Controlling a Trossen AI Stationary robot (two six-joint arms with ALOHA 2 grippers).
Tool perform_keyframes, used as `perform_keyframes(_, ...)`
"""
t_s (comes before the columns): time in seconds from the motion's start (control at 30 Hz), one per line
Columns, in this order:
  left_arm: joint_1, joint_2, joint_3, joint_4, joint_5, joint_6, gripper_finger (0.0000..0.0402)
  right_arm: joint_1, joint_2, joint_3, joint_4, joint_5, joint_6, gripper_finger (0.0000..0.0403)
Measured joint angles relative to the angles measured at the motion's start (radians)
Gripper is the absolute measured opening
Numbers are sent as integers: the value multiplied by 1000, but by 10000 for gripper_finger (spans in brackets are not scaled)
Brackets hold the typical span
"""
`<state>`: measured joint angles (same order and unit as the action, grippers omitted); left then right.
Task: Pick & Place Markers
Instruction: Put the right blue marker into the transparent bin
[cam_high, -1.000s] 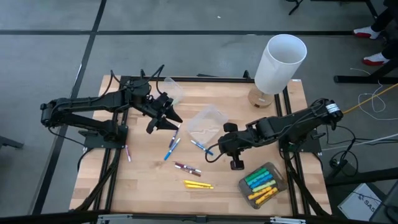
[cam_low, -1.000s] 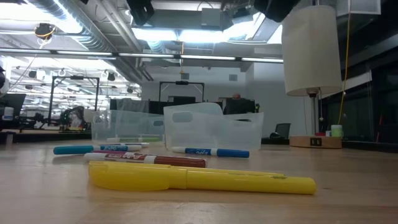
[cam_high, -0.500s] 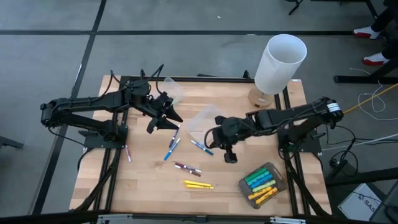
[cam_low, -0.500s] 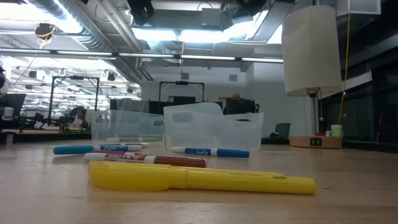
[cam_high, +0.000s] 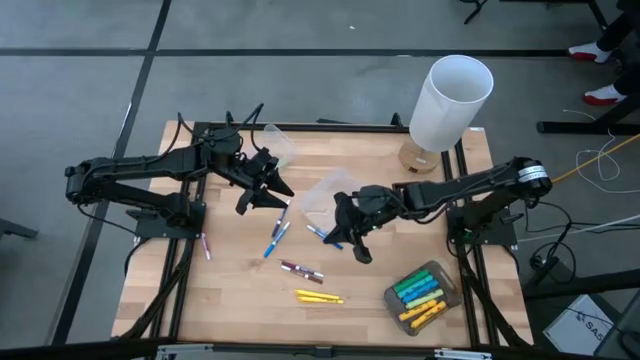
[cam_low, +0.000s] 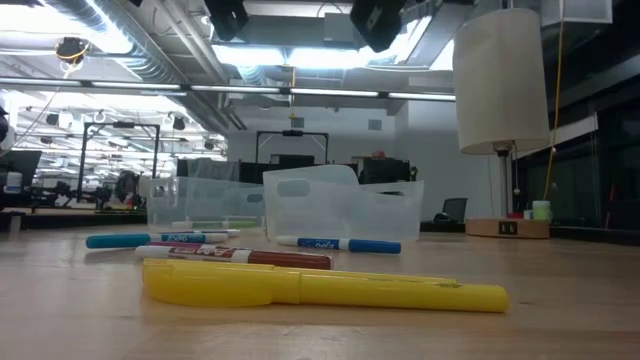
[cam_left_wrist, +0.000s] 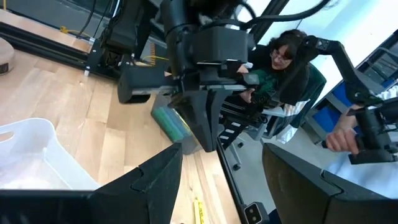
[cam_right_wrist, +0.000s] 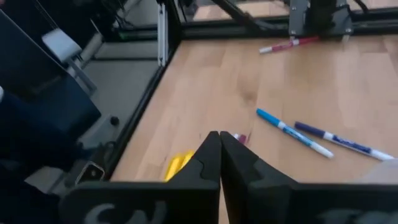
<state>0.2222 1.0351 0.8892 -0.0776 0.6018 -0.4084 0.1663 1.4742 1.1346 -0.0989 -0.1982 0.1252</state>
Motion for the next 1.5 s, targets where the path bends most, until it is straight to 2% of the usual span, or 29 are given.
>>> perform_keyframes(0.23,0,0,0,0,-1,-1,216,0,-18,-98,104,-14,40,0)
perform_keyframes(0.53,0,0,0,0,-8,-20,216,19,-57,-173,96,-12,149,0)
perform_keyframes(0.77,0,0,0,0,-52,-18,216,77,-57,-171,-4,174,246,0)
perform_keyframes(1.03,0,0,0,0,-55,-17,216,167,-53,-170,-71,410,318,0)
perform_keyframes(1.2,0,0,0,0,-60,-17,216,223,-16,-169,-71,478,344,0)
perform_keyframes(1.5,0,0,0,-1,-59,-18,216,256,35,-169,-71,523,397,0)
